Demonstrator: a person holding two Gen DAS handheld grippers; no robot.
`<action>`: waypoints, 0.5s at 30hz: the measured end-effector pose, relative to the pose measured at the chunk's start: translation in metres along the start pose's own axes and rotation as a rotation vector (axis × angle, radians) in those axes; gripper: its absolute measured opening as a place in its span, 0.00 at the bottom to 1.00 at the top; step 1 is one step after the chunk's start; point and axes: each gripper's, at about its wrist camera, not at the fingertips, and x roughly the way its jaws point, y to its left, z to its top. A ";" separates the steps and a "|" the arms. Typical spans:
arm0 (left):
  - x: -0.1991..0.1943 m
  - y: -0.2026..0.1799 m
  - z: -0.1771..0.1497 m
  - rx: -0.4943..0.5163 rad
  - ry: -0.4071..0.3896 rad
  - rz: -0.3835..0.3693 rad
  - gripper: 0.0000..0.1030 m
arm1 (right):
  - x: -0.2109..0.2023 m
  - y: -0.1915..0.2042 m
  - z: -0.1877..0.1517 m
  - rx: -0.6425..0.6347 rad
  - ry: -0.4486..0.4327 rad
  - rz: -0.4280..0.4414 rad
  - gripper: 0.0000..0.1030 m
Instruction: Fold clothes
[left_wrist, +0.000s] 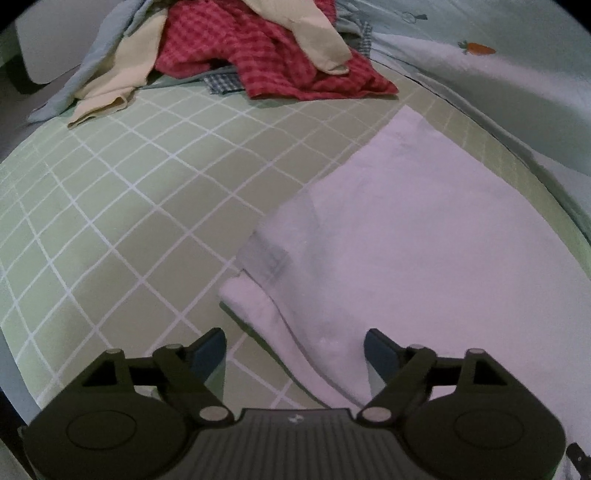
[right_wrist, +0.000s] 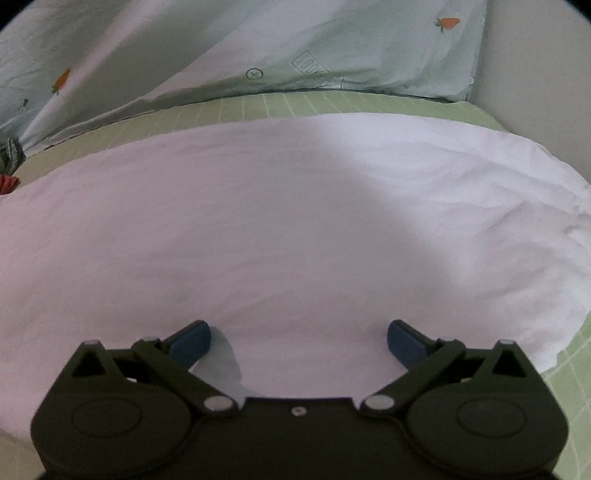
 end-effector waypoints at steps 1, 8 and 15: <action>-0.001 0.000 0.001 -0.013 -0.014 0.000 0.64 | -0.001 0.001 -0.001 -0.001 -0.007 -0.002 1.00; -0.003 -0.007 0.014 -0.034 -0.016 -0.060 0.08 | 0.000 -0.001 -0.004 -0.004 -0.033 0.002 1.00; -0.047 -0.057 0.014 0.157 -0.184 -0.266 0.06 | -0.001 -0.001 -0.007 -0.002 -0.042 0.003 1.00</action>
